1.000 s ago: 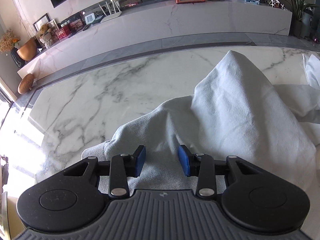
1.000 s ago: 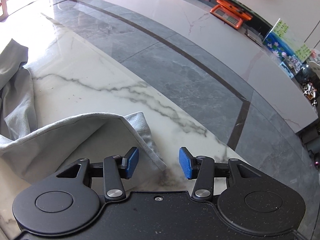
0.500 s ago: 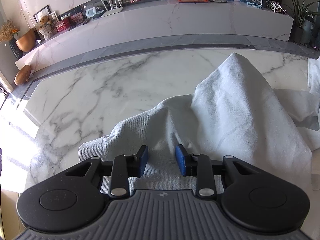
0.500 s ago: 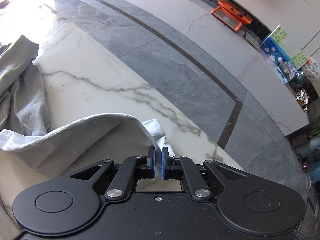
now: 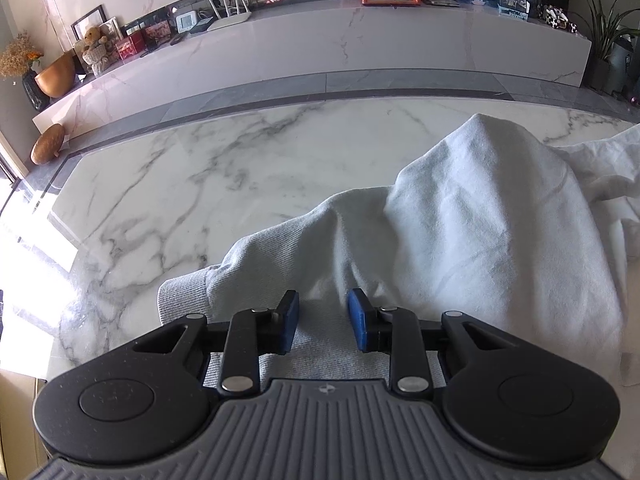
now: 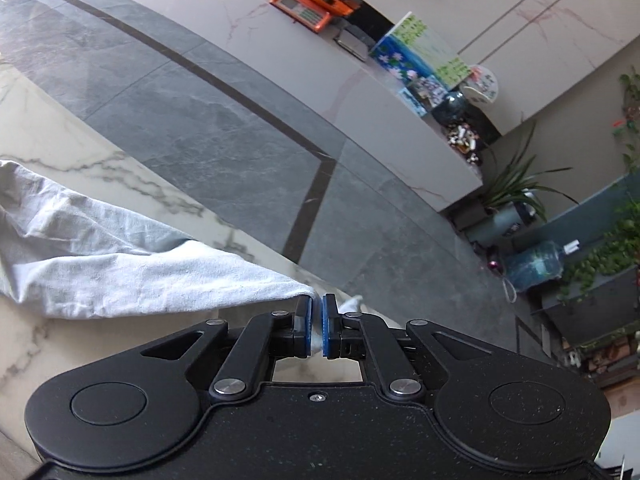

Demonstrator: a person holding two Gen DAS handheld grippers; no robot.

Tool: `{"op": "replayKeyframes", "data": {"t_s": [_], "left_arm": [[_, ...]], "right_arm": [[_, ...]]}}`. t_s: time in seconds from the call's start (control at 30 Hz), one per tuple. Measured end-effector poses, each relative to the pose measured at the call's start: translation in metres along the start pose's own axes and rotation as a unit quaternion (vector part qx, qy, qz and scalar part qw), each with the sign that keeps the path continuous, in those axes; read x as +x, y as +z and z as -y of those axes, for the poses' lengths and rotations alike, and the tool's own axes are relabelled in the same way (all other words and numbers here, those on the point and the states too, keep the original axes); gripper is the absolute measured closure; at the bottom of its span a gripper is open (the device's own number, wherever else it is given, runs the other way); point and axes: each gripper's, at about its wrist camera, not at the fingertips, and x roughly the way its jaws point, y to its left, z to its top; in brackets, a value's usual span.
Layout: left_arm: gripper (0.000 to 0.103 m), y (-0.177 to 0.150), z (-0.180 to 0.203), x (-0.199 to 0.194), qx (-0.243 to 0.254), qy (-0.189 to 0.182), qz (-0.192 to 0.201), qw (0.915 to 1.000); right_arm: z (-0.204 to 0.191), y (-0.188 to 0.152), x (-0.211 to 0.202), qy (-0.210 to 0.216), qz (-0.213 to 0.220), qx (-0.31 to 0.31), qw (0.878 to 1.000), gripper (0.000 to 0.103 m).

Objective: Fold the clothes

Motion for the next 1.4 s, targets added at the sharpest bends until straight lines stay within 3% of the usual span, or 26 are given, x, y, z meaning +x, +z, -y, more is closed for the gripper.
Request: {"op": "replayKeyframes", "data": {"t_s": [0.23,0.57,0.83,1.07,1.23,1.33,1.4], "left_arm": [[0.077,0.0,0.0,0.001,0.0,0.001,-0.002,1.0],[0.077,0.003,0.0,-0.003,-0.001,0.007,0.012,0.9999],[0.077,0.007,0.013,-0.008,0.018,0.0,0.033,0.9993],[0.077,0.006,0.024,-0.004,0.043,0.009,0.025,0.9987],[0.077,0.005,0.023,-0.003,0.044,0.017,0.024,0.9986],[0.077,0.004,0.023,-0.003,0.044,0.024,0.031,0.9983],[0.077,0.004,0.021,-0.002,0.041,0.031,0.039,0.9979]], "right_arm": [[0.027,-0.04,0.025,-0.043,-0.048,0.043,0.997,0.1],[0.004,-0.084,0.063,0.007,-0.091,0.044,0.995,0.1],[-0.004,-0.122,0.073,0.112,-0.142,0.032,0.983,0.099],[-0.015,-0.173,0.078,0.233,-0.211,0.043,0.948,0.099],[0.023,-0.178,0.061,0.228,-0.152,0.116,0.955,0.098],[0.053,-0.167,0.063,0.182,-0.115,0.174,0.961,0.086],[0.068,-0.158,0.071,0.157,-0.096,0.216,0.959,0.078]]}}
